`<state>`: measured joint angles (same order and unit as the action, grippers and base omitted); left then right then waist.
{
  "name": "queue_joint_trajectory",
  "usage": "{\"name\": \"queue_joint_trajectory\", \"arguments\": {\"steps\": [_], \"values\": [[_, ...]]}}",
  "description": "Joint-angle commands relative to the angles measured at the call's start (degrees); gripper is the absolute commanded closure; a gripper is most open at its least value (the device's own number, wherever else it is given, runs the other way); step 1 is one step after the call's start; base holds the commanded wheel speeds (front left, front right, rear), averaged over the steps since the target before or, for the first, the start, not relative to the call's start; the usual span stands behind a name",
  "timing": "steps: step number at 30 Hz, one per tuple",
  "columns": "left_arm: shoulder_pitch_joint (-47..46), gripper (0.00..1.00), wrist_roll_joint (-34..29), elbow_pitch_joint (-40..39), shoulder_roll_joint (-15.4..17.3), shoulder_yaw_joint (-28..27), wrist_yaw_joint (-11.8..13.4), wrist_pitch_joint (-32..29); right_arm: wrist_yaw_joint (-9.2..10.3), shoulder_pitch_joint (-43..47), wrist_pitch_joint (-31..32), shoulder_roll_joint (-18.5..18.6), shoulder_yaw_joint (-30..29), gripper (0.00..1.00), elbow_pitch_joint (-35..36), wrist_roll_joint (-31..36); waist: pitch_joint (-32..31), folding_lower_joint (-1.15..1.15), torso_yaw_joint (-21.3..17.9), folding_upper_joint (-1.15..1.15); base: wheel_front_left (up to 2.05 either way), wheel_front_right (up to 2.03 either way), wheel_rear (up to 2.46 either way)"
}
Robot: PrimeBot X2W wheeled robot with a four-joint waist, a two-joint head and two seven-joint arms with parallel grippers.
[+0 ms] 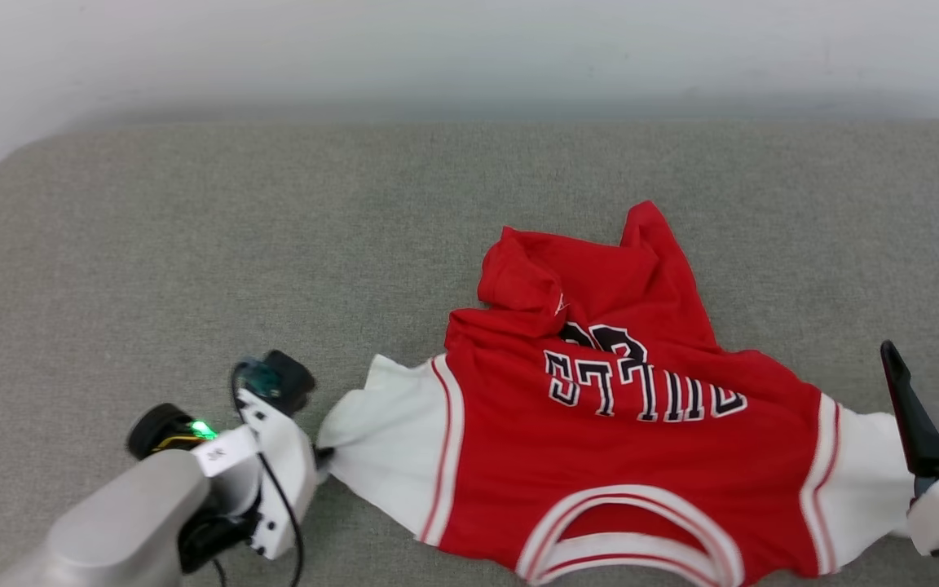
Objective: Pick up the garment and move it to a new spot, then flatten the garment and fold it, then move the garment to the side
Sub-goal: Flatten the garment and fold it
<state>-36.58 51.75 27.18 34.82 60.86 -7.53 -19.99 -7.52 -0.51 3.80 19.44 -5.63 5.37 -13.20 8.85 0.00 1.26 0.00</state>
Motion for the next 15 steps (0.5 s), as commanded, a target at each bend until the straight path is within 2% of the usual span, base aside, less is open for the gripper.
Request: {"name": "queue_joint_trajectory", "arguments": {"steps": [1,8,15], "values": [[1.17,1.00,0.42,0.76,1.41,-0.99,0.55,1.59,0.07,1.05,0.41,0.60,-0.20,0.00,0.18,-0.55,-0.97,0.00,0.34,0.00,0.00,0.00,0.00],[5.05,1.00,2.64,-2.07,5.55,-5.26,3.54,9.09,0.07,5.80,6.82,5.27,1.29,0.00,2.32,-2.81,-3.23,0.00,1.11,0.00,0.00,0.00,0.00],[10.12,1.00,3.93,-9.33,9.00,-7.49,8.23,12.99,0.08,10.65,20.77,12.47,5.13,0.00,3.75,-7.34,-3.99,0.00,1.55,0.00,0.00,0.00,0.00]]}}
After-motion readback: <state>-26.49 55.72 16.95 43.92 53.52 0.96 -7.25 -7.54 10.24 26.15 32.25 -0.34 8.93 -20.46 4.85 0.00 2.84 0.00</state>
